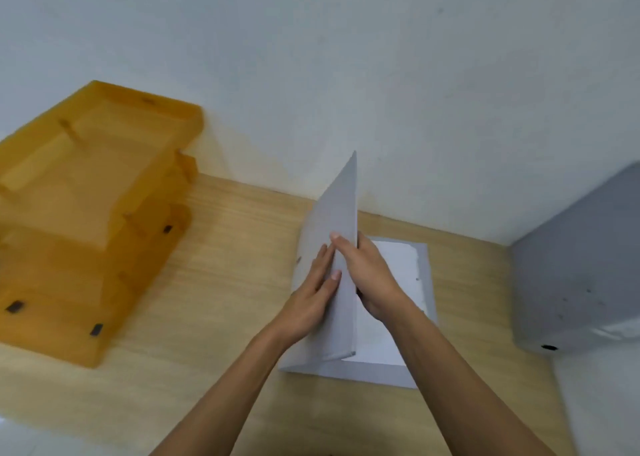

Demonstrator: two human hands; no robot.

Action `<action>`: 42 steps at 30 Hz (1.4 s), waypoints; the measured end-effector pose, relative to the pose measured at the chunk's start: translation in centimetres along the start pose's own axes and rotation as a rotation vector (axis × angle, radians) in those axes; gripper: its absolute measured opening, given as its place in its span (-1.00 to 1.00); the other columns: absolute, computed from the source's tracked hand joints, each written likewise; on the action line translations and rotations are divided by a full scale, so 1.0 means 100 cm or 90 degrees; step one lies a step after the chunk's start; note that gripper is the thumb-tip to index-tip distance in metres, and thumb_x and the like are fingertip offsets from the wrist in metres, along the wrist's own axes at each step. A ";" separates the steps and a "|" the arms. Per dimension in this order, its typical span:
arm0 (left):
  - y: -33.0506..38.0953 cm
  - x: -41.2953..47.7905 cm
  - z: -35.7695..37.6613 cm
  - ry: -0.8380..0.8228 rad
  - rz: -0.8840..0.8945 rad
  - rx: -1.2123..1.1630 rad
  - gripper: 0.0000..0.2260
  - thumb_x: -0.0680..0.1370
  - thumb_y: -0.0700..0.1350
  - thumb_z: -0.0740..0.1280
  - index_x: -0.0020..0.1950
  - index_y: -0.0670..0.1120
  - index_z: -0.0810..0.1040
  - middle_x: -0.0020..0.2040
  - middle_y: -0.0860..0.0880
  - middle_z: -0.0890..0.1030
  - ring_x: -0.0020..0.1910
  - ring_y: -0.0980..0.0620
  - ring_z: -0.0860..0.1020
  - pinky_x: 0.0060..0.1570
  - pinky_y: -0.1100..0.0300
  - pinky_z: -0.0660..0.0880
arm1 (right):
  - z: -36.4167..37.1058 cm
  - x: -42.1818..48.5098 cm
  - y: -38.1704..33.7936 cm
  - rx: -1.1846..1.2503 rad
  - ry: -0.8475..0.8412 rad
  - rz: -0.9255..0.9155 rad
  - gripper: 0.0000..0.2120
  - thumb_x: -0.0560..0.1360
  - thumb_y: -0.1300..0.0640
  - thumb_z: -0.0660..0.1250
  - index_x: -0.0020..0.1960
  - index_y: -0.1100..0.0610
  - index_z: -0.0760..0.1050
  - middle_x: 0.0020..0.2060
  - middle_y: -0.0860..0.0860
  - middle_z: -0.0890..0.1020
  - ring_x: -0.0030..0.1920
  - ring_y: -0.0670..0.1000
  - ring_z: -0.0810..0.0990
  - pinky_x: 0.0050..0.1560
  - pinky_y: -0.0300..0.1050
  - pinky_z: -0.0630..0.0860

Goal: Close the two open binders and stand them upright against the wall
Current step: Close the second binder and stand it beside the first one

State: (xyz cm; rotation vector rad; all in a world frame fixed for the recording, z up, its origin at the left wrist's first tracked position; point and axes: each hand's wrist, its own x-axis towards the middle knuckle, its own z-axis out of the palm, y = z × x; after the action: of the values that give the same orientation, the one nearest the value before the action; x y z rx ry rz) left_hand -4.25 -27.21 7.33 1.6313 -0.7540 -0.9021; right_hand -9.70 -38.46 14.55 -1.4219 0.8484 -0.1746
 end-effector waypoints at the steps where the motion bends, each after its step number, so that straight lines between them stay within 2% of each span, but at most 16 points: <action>1: -0.007 0.003 0.009 -0.012 -0.023 0.023 -0.45 0.65 0.23 0.09 0.61 0.30 -0.04 0.63 0.30 -0.07 0.62 0.24 -0.09 0.59 0.11 -0.02 | -0.020 -0.003 0.005 0.010 0.014 0.004 -0.63 0.62 0.00 0.28 0.39 0.06 0.48 0.24 0.04 0.66 0.22 0.08 0.65 0.32 0.18 0.54; 6: -0.038 0.010 0.037 -0.009 -0.138 0.170 -0.37 0.66 0.11 0.21 0.66 0.10 -0.02 0.67 0.09 -0.13 0.65 0.00 -0.16 0.59 -0.03 -0.09 | -0.106 -0.022 0.049 -0.035 0.116 0.005 -0.70 0.61 0.23 0.26 0.33 0.07 0.53 0.19 0.05 0.68 0.12 0.06 0.68 0.17 0.09 0.62; 8: -0.045 0.011 0.042 0.046 -0.168 0.178 -0.35 0.64 0.02 0.30 0.65 -0.03 0.08 0.68 -0.02 -0.05 0.65 -0.05 -0.03 0.58 0.01 -0.01 | -0.135 -0.025 0.071 -0.058 0.168 0.020 -0.70 0.59 0.27 0.30 0.30 0.09 0.53 0.18 0.08 0.68 0.04 0.02 0.68 0.02 -0.07 0.63; 9: -0.049 0.010 0.040 0.091 -0.172 0.161 -0.36 0.62 -0.04 0.35 0.63 -0.08 0.15 0.67 -0.06 0.04 0.63 -0.05 0.08 0.55 0.09 0.06 | -0.145 -0.025 0.082 -0.075 0.187 0.032 -0.68 0.57 0.28 0.32 0.31 0.12 0.53 0.18 0.11 0.68 0.04 0.04 0.68 0.01 -0.07 0.62; 12: -0.058 0.004 0.045 0.192 -0.182 0.125 -0.39 0.55 -0.13 0.45 0.57 -0.09 0.32 0.58 -0.08 0.33 0.53 -0.06 0.33 0.46 0.13 0.23 | -0.170 -0.030 0.116 -0.154 0.230 0.085 -0.61 0.54 0.24 0.38 0.36 0.20 0.50 0.24 0.15 0.66 0.16 0.13 0.65 0.23 0.03 0.57; 16: -0.064 -0.001 0.059 0.197 -0.211 0.116 -0.28 0.53 -0.11 0.48 0.61 -0.06 0.22 0.56 -0.06 0.37 0.50 -0.10 0.38 0.46 -0.01 0.31 | -0.172 -0.031 0.142 -0.255 0.254 0.114 -0.33 0.48 0.20 0.41 0.54 0.21 0.26 0.45 0.17 0.47 0.41 0.17 0.48 0.40 0.01 0.42; 18: -0.065 -0.002 0.065 0.194 -0.208 0.132 -0.24 0.51 -0.15 0.49 0.62 -0.11 0.18 0.57 -0.10 0.36 0.51 -0.12 0.37 0.46 -0.02 0.30 | -0.162 -0.026 0.147 -0.375 0.215 0.096 -0.21 0.52 0.16 0.36 0.64 0.16 0.05 0.62 0.15 0.17 0.59 0.17 0.21 0.53 0.09 0.24; 20: -0.065 -0.004 0.071 0.189 -0.202 0.146 -0.23 0.50 -0.19 0.49 0.62 -0.12 0.17 0.56 -0.11 0.36 0.50 -0.14 0.38 0.45 -0.02 0.32 | -0.147 -0.020 0.147 -0.474 0.127 0.058 -0.23 0.57 0.10 0.30 0.66 0.04 -0.02 0.67 0.07 -0.07 0.65 0.18 -0.03 0.59 0.19 0.05; 23: -0.065 -0.006 0.075 0.199 -0.209 0.145 -0.23 0.50 -0.19 0.49 0.62 -0.10 0.17 0.54 -0.12 0.40 0.47 -0.16 0.42 0.39 0.00 0.36 | -0.123 -0.011 0.147 -0.459 -0.024 0.022 -0.32 0.62 0.06 0.24 0.65 -0.05 0.03 0.67 0.01 -0.13 0.65 0.22 -0.14 0.60 0.25 -0.04; 28: -0.072 -0.008 0.076 0.191 -0.197 0.141 -0.23 0.49 -0.23 0.49 0.62 -0.10 0.19 0.53 -0.10 0.41 0.45 -0.15 0.43 0.37 0.03 0.38 | -0.116 -0.018 0.181 -0.591 -0.143 0.092 -0.33 0.63 0.03 0.15 0.65 -0.15 -0.08 0.66 0.00 -0.20 0.63 0.29 -0.17 0.57 0.31 0.03; 31: -0.080 -0.010 0.072 0.189 -0.247 0.116 -0.32 0.47 -0.15 0.52 0.55 -0.09 0.33 0.42 -0.10 0.54 0.31 -0.13 0.55 0.22 0.08 0.47 | -0.124 -0.029 0.199 -0.582 -0.139 0.106 -0.28 0.62 0.05 0.17 0.64 -0.18 -0.13 0.66 -0.04 -0.23 0.62 0.31 -0.23 0.58 0.22 0.06; 34: -0.085 -0.004 0.069 0.170 -0.322 0.077 -0.41 0.46 -0.04 0.54 0.44 -0.11 0.45 0.31 -0.11 0.62 0.11 -0.07 0.62 0.03 0.10 0.50 | -0.129 -0.028 0.197 -0.488 -0.101 0.139 -0.32 0.63 -0.04 0.18 0.65 -0.11 -0.07 0.66 -0.04 -0.18 0.63 0.25 -0.23 0.59 0.15 -0.02; 36: -0.080 0.003 0.068 0.177 -0.354 -0.008 -0.48 0.47 0.07 0.51 0.36 -0.11 0.53 0.21 -0.11 0.68 0.00 -0.02 0.66 -0.09 0.13 0.53 | -0.127 -0.025 0.190 -0.418 -0.080 0.163 -0.34 0.64 -0.13 0.16 0.66 -0.08 -0.04 0.67 0.01 -0.15 0.63 0.25 -0.24 0.60 0.15 -0.11; 38: -0.067 0.007 0.069 0.176 -0.404 -0.146 -0.53 0.51 0.25 0.37 0.20 -0.09 0.58 0.07 -0.12 0.72 -0.08 -0.02 0.68 -0.16 0.11 0.54 | -0.124 -0.022 0.179 -0.351 -0.057 0.197 -0.34 0.63 -0.22 0.12 0.65 -0.11 -0.02 0.66 0.02 -0.17 0.62 0.28 -0.30 0.60 0.22 -0.17; 40: -0.060 0.007 0.074 0.171 -0.456 -0.244 -0.46 0.54 0.37 0.20 0.25 -0.03 0.48 0.08 -0.18 0.66 0.00 -0.12 0.64 -0.10 0.04 0.52 | -0.124 -0.022 0.170 -0.323 -0.033 0.215 -0.34 0.60 -0.32 0.06 0.63 -0.20 -0.03 0.66 0.00 -0.22 0.60 0.30 -0.33 0.56 0.35 -0.19; 42: -0.058 0.005 0.085 0.132 -0.449 -0.334 -0.35 0.54 0.41 0.12 0.34 -0.08 0.47 0.18 -0.23 0.65 0.14 -0.22 0.64 0.01 -0.04 0.55 | -0.128 -0.022 0.160 -0.295 -0.007 0.206 -0.34 0.58 -0.39 0.01 0.61 -0.28 -0.09 0.65 -0.03 -0.24 0.61 0.28 -0.33 0.53 0.44 -0.21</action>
State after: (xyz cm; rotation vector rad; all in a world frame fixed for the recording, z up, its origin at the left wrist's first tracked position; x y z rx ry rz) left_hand -11.14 -30.53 0.42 1.4776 0.2315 -1.2627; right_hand -24.98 -44.30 1.93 -1.6826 1.1450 0.2938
